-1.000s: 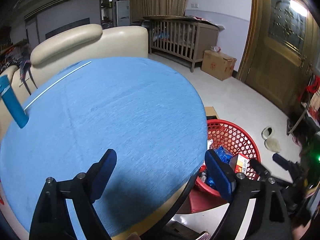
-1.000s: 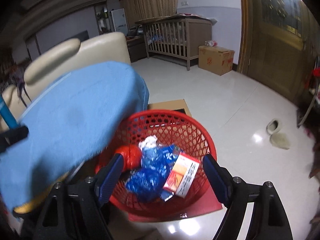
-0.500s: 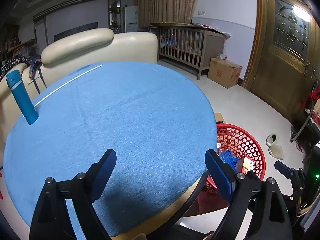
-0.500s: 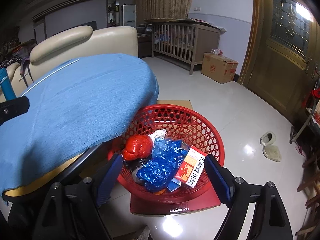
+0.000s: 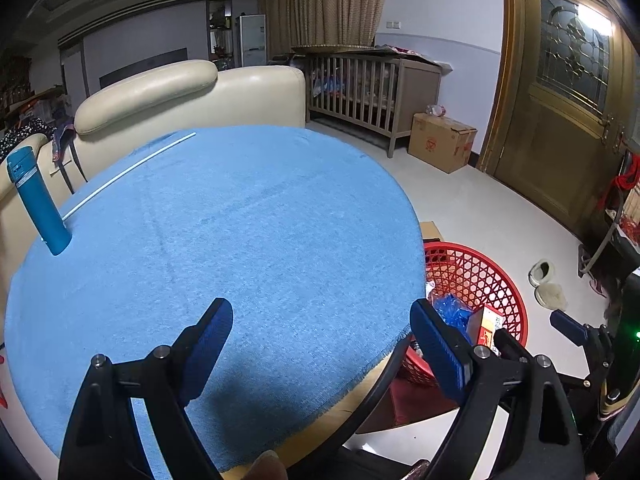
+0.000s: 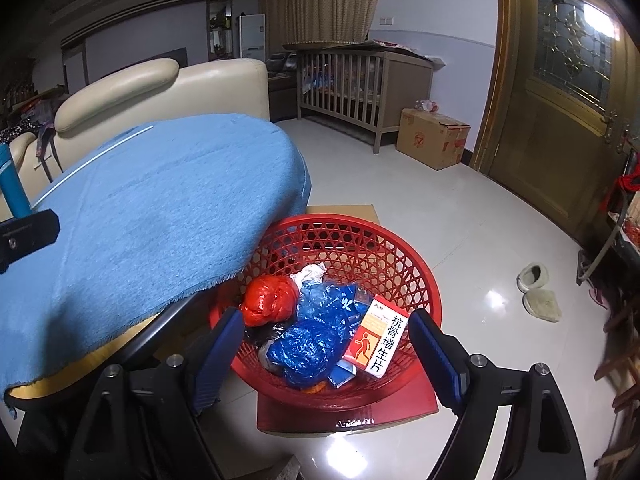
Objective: Collect trash
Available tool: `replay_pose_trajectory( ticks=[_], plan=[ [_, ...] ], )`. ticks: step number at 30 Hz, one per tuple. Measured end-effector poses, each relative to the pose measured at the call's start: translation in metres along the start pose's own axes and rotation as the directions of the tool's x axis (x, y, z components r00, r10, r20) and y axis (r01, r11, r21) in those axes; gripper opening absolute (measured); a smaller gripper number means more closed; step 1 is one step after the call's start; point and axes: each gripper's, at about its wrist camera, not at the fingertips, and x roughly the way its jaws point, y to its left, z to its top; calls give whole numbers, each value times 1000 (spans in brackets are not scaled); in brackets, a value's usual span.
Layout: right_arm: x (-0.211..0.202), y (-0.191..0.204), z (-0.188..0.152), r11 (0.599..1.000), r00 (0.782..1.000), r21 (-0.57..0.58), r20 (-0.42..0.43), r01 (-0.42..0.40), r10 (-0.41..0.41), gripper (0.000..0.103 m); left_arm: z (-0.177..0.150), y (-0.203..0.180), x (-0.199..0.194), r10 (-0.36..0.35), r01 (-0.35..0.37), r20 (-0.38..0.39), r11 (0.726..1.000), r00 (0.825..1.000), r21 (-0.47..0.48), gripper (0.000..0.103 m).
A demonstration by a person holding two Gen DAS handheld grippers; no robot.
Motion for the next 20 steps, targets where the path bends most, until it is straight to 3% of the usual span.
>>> replay_pose_trajectory(
  ticks=[8,20],
  plan=[
    [0,-7,2,1000,1000,24,9,20,-20,86,-4,-11,3,-7,7,-11,999,1000,45,90],
    [-2,-10,5,999,1000,32,16,25,-26,86,-5,-11,-1,12,-12,14,999,1000,38,90]
  ],
)
